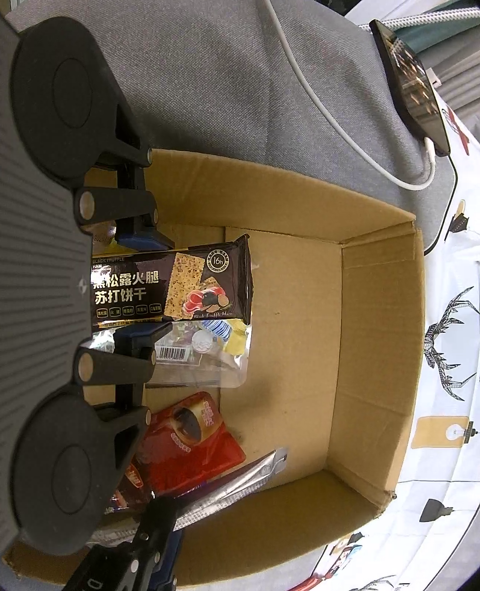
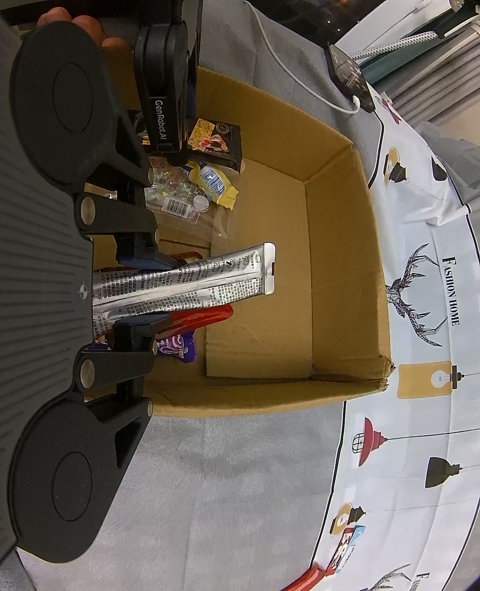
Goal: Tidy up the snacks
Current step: 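Lower the biscuit bar with left tool while right tool lowers silver packet, then release both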
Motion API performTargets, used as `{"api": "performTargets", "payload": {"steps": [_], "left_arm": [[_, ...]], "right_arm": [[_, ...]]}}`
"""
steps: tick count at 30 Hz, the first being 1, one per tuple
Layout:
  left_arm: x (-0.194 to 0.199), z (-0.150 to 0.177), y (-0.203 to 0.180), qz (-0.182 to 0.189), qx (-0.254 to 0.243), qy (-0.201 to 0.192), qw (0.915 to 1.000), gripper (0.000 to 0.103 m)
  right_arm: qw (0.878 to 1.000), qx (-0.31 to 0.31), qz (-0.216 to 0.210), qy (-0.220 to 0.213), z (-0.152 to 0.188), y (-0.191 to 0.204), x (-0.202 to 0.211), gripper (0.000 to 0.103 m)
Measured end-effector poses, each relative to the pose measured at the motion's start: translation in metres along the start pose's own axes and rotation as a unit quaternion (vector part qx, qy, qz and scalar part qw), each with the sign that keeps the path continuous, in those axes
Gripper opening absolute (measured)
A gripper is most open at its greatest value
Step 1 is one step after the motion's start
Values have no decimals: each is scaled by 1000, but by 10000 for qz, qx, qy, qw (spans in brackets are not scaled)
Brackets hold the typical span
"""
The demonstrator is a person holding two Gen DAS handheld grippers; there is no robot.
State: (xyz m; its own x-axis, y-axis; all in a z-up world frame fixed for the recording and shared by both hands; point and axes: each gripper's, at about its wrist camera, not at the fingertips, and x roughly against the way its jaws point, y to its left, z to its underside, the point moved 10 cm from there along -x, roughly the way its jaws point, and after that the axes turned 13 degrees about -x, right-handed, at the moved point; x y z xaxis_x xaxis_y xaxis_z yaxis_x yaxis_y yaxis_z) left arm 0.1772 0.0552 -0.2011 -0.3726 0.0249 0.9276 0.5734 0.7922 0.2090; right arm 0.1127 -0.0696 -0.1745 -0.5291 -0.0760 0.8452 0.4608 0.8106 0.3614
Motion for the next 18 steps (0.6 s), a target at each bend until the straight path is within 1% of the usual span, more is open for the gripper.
{"api": "performTargets", "payload": {"steps": [12, 15, 16, 17, 18], "left_arm": [[-4, 0, 0, -14, -10, 37, 10000, 43], [-9, 0, 0, 11, 8, 87, 10000, 44], [-8, -1, 0, 1, -9, 71, 10000, 51], [-8, -1, -2, 68, -50, 60, 9999, 59], [-7, -2, -5, 188, -101, 64, 9998, 65]], "right_arm": [[10000, 8, 15, -22, -4, 0, -3, 27], [10000, -5, 36, -15, -7, 0, -5, 27], [10000, -12, 44, -15, -8, 0, -6, 28], [10000, -27, 27, -20, -8, 0, -7, 31], [10000, -50, 20, -29, -9, 1, -8, 33]]}}
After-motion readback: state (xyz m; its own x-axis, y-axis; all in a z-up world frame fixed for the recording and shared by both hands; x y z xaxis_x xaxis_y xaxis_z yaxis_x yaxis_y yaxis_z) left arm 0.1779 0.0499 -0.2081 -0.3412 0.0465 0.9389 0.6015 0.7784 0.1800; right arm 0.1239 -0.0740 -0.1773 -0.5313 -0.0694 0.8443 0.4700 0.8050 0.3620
